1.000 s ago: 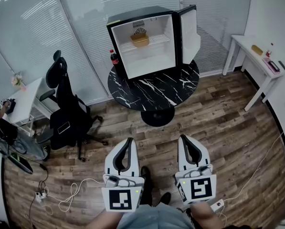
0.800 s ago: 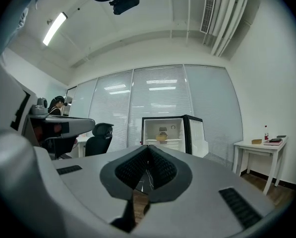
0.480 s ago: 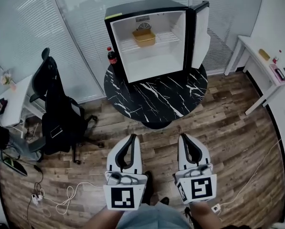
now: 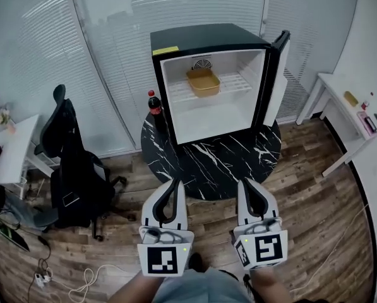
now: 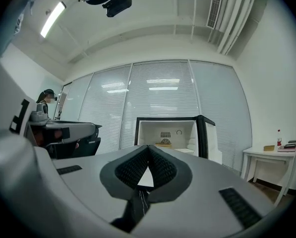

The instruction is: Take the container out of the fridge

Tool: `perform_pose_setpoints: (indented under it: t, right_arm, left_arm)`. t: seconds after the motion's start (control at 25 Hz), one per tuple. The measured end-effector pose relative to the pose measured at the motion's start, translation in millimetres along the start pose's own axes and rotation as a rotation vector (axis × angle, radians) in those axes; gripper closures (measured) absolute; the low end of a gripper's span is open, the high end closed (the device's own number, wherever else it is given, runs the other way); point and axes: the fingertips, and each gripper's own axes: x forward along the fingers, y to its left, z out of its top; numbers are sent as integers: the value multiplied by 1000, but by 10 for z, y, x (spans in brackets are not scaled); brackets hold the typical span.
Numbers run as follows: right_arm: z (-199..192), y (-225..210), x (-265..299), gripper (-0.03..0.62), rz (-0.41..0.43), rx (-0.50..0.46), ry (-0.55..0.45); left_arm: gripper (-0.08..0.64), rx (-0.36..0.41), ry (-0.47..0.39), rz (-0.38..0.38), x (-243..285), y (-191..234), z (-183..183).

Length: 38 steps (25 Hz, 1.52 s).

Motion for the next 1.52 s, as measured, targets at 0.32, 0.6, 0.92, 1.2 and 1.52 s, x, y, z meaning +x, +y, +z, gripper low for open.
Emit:
perform_pose_setpoints:
  t: [0.32, 0.6, 0.92, 1.2, 1.52]
  right_arm:
    - [-44, -185, 414, 578, -41, -9, 17]
    - [-205, -426, 701, 578, -47, 6, 41]
    - [-306, -887, 1281, 578, -22, 30, 42]
    - [-224, -1382, 1994, 578, 50, 39, 30]
    - [49, -1748, 2636, 578, 131, 17, -28]
  left_arm:
    - [546, -14, 11, -31, 457, 162, -168]
    - [546, -13, 49, -37, 791, 150, -399]
    - [546, -1, 77, -12, 1464, 130, -590]
    - [546, 30, 78, 34, 2280, 98, -599]
    - [546, 66, 45, 116, 2880, 193, -461]
